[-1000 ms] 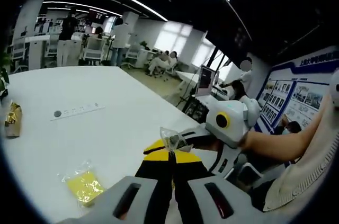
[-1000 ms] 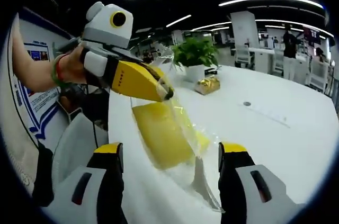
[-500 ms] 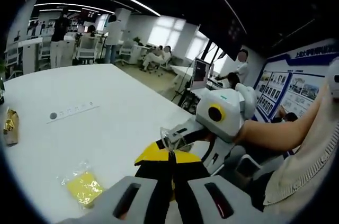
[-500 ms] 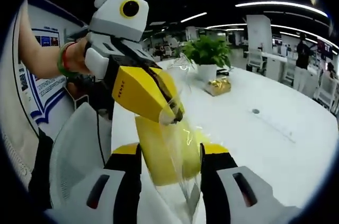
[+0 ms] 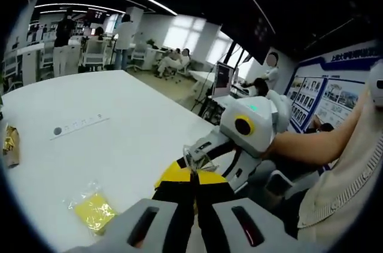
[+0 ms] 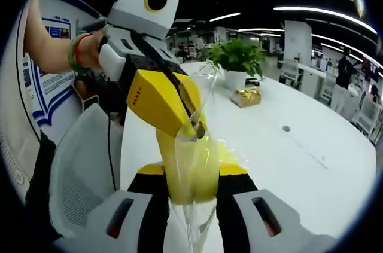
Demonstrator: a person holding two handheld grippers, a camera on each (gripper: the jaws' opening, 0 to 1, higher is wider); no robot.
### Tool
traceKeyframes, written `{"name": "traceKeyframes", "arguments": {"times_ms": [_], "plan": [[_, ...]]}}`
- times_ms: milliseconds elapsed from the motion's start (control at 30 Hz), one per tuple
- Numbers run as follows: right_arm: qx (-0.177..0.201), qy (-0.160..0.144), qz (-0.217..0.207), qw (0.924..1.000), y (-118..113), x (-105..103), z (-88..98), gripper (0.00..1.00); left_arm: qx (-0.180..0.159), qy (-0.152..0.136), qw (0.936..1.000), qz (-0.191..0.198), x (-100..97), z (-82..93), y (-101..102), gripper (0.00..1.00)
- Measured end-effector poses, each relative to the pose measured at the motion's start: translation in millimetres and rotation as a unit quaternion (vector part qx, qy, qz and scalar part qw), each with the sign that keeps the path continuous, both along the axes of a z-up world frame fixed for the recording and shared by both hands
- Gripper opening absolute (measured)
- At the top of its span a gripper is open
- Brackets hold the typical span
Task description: Compare the silicone blocks by pressing each to a similar depth, holding the contact briefly, and releasing to observe deformation and rebound differences across the visible hardness samples.
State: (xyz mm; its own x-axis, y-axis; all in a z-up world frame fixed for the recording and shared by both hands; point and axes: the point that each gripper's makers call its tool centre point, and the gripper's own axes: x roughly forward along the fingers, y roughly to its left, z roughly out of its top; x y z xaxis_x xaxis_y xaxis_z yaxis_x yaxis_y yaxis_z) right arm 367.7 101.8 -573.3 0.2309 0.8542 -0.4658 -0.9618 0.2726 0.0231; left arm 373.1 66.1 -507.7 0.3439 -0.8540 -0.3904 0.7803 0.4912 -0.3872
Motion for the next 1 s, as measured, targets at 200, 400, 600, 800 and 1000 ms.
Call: {"name": "traceKeyframes", "arguments": {"times_ms": [200, 400, 600, 800, 1000], "plan": [[-0.005, 0.021, 0.000, 0.9998, 2, -4, -2.9, 0.16, 0.001, 0.001, 1.0000, -0.001, -0.4, -1.1, 2, 0.00], [-0.018, 0.017, 0.011, 0.9996, 2, -9, -7.4, 0.12, 0.005, 0.005, 1.0000, -0.005, -3.6, -4.0, 3, 0.00], [-0.032, 0.031, 0.007, 0.9990, 2, -11, -14.3, 0.11, 0.013, 0.001, 0.9999, -0.010, -5.1, -9.3, 5, 0.00], [-0.039, 0.030, 0.011, 0.9987, 1, -13, -16.6, 0.11, 0.015, 0.004, 0.9998, -0.012, -6.7, -11.0, 7, 0.00], [-0.040, 0.042, 0.014, 0.9982, 1, -15, -18.4, 0.12, 0.017, 0.020, 0.9996, -0.007, -7.7, -13.1, 8, 0.00]]}}
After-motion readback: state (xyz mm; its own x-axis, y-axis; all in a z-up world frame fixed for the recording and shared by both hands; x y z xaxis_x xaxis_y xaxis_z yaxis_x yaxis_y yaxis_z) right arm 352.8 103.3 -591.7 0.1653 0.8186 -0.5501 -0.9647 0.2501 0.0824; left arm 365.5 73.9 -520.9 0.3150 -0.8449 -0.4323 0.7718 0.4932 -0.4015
